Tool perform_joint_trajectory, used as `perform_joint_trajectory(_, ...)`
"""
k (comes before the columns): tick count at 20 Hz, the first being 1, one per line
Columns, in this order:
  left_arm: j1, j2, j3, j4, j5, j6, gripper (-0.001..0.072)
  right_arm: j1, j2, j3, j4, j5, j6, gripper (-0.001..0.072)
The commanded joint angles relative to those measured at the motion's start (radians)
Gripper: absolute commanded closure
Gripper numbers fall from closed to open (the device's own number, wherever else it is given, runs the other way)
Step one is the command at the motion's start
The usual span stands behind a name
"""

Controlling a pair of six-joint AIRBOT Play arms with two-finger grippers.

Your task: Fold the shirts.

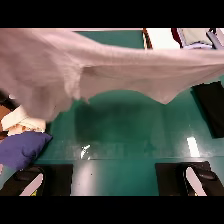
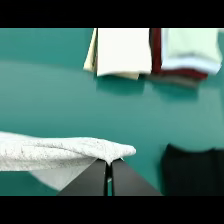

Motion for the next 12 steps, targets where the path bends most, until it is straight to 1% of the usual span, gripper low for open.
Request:
perform_joint_trajectory(1, 0.000, 0.004, 0.105, 0.074, 0.006, -0.026, 0.0688, 0.001, -0.059, 0.192, -0.001, 0.066, 0.015, 0.0701)
perform_joint_trajectory(4, 0.000, -0.006, -0.035, 0.120, -0.031, -0.032, 0.0688, 0.002, -0.174, 0.293, 0.005, 0.158, 0.016, 0.0701)
perform_joint_trajectory(7, 0.000, -0.072, -0.244, 0.119, -0.052, -0.031, 0.0688, 0.002, -0.303, 0.286, 0.007, 0.187, 0.018, 0.0702)
perform_joint_trajectory(10, 0.000, -0.187, -0.467, 0.119, -0.031, -0.024, 0.0687, 0.013, -0.429, 0.147, 0.005, 0.191, 0.017, 0.0701)
perform_joint_trajectory(12, 0.000, -0.284, -0.584, 0.120, 0.027, -0.019, 0.0687, 0.028, -0.517, 0.006, -0.004, 0.177, 0.017, 0.0701)
